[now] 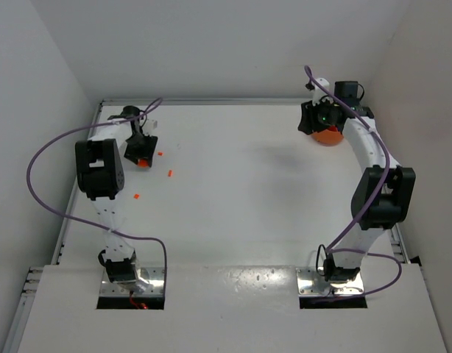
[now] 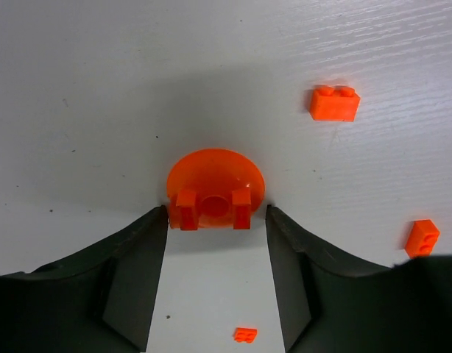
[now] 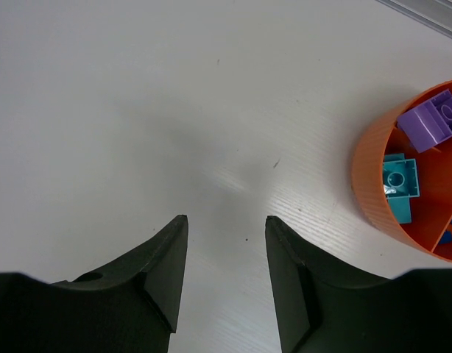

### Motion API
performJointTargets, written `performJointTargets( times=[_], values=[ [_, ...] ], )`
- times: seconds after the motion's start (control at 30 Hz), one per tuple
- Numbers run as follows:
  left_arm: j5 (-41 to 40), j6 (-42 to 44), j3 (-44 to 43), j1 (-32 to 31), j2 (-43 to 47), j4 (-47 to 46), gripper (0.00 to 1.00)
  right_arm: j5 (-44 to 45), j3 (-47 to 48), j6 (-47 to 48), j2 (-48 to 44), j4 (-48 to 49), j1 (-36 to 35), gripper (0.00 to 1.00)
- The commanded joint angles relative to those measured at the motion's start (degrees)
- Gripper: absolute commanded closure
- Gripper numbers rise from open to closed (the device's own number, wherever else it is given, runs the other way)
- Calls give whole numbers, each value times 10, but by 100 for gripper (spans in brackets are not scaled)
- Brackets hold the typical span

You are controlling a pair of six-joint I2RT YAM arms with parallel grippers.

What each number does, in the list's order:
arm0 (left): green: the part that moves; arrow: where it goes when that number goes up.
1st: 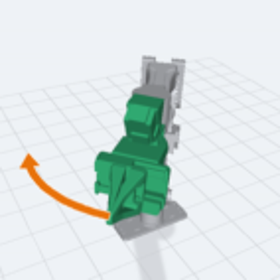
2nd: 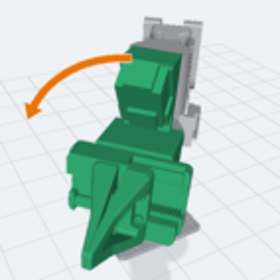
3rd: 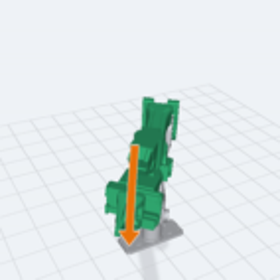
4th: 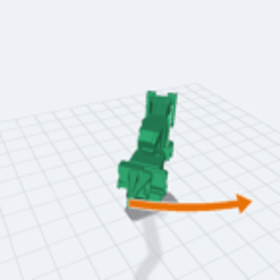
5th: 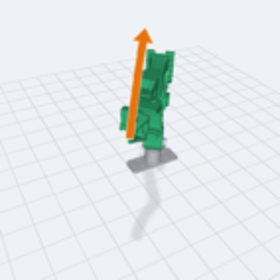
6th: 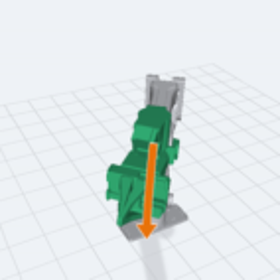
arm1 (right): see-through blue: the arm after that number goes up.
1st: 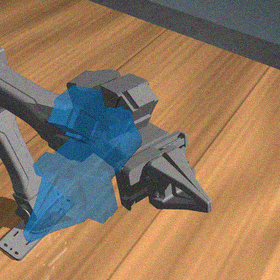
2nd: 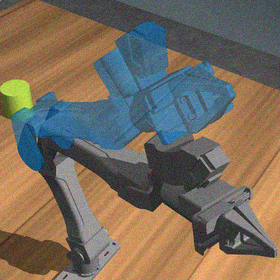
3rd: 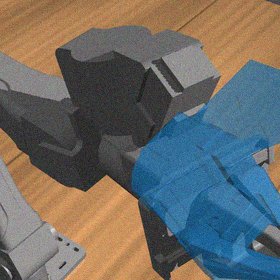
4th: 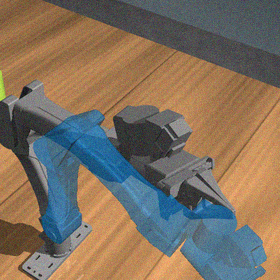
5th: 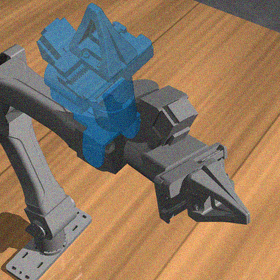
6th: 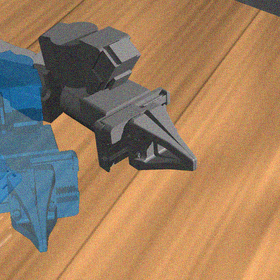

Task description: Sort the legos into containers by color

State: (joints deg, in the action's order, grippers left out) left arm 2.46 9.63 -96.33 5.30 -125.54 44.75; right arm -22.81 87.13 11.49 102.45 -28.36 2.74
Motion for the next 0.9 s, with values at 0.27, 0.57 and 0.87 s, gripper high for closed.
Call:
performJointTargets(
  times=[0.27,0.57,0.87],
  values=[
    [39,17,65,-10,-8,-27,65,-11,13,7,-2,18,-10,53],
    [88,28,87,-15,31,-16,84,-29,-9,13,-15,13,-21,53],
    [135,68,115,-41,82,7,100,-29,-14,13,-15,13,-32,53]
  ],
)
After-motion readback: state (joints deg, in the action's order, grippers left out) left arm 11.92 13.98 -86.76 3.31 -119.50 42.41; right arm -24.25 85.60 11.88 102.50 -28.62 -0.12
